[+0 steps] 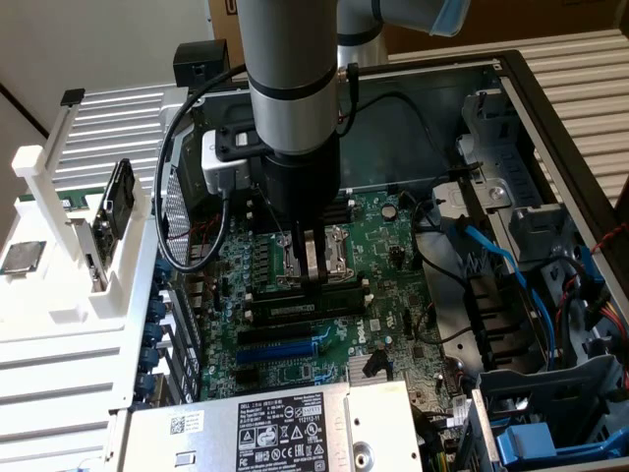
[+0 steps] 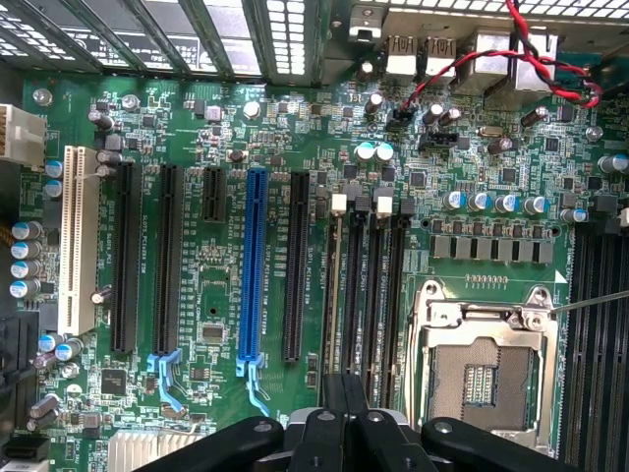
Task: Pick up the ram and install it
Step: 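Press down the ram until it locks into place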
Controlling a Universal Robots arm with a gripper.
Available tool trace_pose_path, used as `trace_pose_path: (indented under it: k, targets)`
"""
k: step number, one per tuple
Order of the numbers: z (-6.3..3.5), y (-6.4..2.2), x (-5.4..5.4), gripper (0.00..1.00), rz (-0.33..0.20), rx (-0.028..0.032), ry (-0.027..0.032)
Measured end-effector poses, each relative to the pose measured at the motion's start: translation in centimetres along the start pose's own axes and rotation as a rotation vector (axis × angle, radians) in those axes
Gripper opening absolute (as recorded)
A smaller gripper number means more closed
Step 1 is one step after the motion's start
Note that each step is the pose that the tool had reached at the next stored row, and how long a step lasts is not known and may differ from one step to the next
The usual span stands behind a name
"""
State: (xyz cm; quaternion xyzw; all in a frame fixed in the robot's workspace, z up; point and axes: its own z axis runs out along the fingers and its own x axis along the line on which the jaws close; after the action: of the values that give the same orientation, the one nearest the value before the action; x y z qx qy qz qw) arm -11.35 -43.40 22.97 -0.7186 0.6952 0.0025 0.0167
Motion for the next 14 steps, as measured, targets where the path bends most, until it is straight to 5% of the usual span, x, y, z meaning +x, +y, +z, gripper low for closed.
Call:
trace_pose_path:
  k: [14]
  targets:
    - [-0.26, 0.0, -0.03, 0.1, 0.0, 0.0009, -0.0033]
